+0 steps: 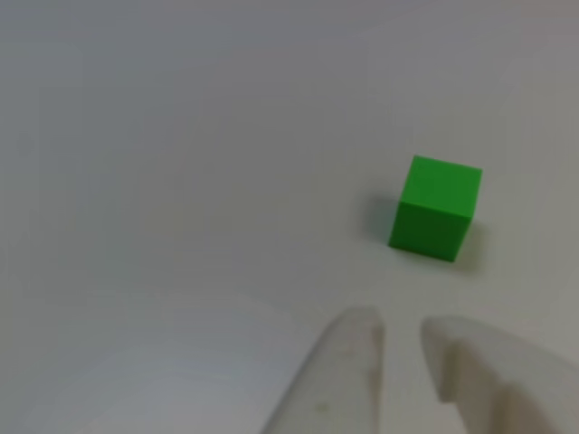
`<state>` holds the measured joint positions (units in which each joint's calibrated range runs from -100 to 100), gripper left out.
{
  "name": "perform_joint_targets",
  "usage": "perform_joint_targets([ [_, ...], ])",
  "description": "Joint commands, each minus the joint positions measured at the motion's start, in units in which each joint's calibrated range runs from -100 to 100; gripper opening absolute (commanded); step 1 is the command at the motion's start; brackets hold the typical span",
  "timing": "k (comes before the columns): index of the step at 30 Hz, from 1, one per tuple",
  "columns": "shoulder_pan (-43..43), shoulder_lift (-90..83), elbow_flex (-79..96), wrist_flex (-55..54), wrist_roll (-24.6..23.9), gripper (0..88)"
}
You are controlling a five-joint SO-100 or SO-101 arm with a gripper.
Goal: Pick up green cube and drop it in the blue box
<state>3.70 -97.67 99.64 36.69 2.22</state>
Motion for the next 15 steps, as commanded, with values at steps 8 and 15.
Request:
perform_joint_targets([
  [8, 10.2, -1.1, 0.2, -0.7, 0.0, 0.4],
  [15, 10.0, -1.1, 0.2, -0.8, 0.2, 0.4],
])
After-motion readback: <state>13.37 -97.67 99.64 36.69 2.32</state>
